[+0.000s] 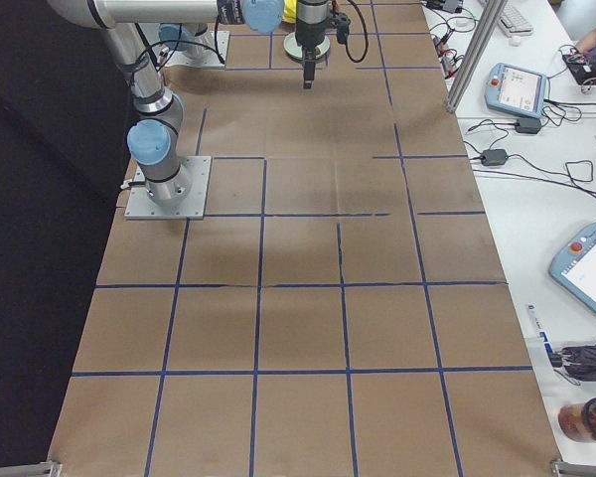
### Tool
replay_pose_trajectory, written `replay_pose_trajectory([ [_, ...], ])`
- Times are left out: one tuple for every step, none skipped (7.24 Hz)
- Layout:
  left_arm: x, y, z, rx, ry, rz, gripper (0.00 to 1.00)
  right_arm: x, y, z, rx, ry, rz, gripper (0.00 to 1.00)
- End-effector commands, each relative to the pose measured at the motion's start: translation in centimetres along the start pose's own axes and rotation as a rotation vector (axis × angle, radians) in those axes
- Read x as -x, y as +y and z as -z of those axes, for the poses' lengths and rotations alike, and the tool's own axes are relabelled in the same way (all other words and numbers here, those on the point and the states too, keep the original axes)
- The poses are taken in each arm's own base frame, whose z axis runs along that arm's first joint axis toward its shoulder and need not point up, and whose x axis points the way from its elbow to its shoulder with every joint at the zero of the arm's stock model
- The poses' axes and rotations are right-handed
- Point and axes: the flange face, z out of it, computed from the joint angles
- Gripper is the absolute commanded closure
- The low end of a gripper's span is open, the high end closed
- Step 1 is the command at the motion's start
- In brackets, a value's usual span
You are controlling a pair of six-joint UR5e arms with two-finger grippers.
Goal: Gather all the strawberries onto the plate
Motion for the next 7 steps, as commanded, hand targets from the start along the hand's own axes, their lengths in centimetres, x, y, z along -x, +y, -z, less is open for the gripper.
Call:
replay_pose_trajectory([
  [1.1,0.3,-0.2,-0.001,0.002,0.02,0.01,0.0,-0.1,-0.6,0.008,-0.001,0.0,0.0],
  [1.8,0.0,-0.3,0.001,0.006,0.035,0.01,0.0,-0.1,-0.6,0.008,0.001,0.0,0.0],
  [3.2,-0.2,-0.2,0.004,0.013,0.068,0.0,0.0,-0.1,-0.6,0.008,0.001,0.0,0.0],
  [4.3,-0.3,-0.4,0.01,0.021,0.091,0.0,0.0,-0.1,-0.6,0.008,0.001,0.0,0.0],
  [4.2,-0.4,-0.4,0.011,0.022,0.09,0.0,0.0,-0.1,-0.6,0.008,0.001,0.0,0.0],
  [4.2,-0.5,-0.6,0.013,0.022,0.094,0.0,0.0,-0.1,-0.6,0.009,0.002,0.0,0.0],
  [4.2,-0.5,-0.6,0.013,0.022,0.094,0.0,0.0,-0.1,-0.6,0.008,0.002,0.0,0.0],
])
